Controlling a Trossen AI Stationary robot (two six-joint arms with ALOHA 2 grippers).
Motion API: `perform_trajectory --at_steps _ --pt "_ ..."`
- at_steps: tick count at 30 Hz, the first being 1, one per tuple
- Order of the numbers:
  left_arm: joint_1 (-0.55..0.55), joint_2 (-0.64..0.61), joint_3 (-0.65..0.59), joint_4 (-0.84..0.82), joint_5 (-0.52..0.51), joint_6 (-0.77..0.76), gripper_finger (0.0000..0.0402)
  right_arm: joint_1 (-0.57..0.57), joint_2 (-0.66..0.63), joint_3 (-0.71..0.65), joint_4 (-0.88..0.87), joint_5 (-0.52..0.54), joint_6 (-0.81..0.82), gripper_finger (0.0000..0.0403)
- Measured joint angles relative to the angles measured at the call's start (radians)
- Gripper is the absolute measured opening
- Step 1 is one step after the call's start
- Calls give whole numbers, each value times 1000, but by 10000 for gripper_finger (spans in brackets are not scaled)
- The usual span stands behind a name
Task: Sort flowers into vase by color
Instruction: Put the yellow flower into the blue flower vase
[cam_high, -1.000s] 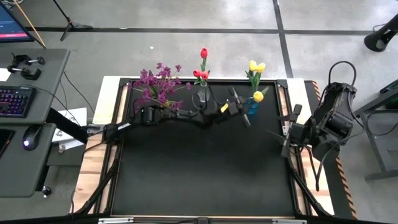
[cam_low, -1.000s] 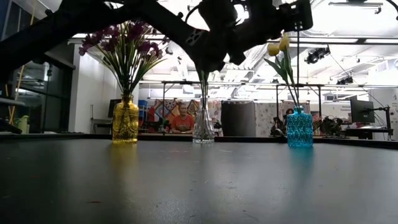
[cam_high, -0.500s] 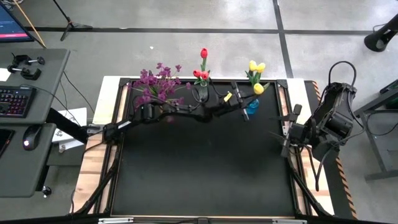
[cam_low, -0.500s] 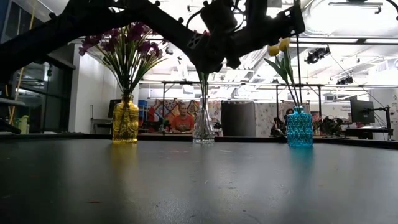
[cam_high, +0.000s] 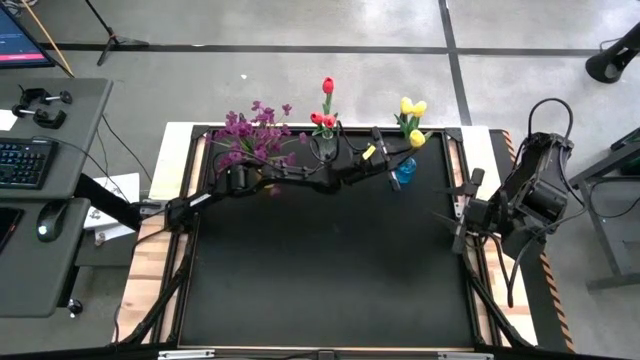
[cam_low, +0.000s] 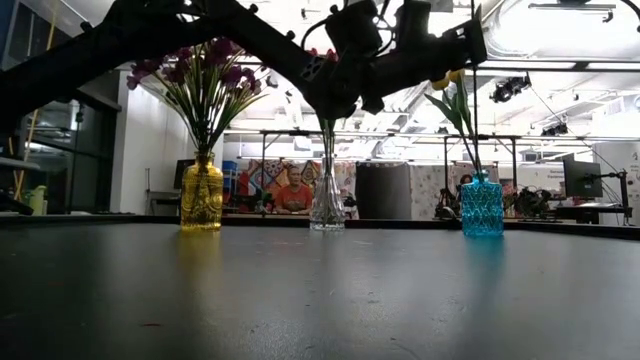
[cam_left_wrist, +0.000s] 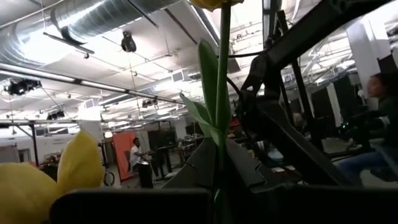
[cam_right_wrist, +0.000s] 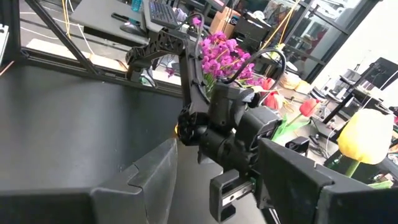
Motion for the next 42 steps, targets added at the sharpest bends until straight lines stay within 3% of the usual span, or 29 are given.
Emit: perform_trajectory --at_steps 8,29,35,42 --pt "12 0 0 12 -3 -47 0 0 0 0 0 0 0 213" --pt "34 0 0 -219 -8 -226 11 0 0 0 0 0 0 213" --pt "34 0 0 -248 -8 -227 47 0 0 0 0 0 0 213" --pt "34 -9 0 -330 0 -221 134 0 0 0 0 0 16 213"
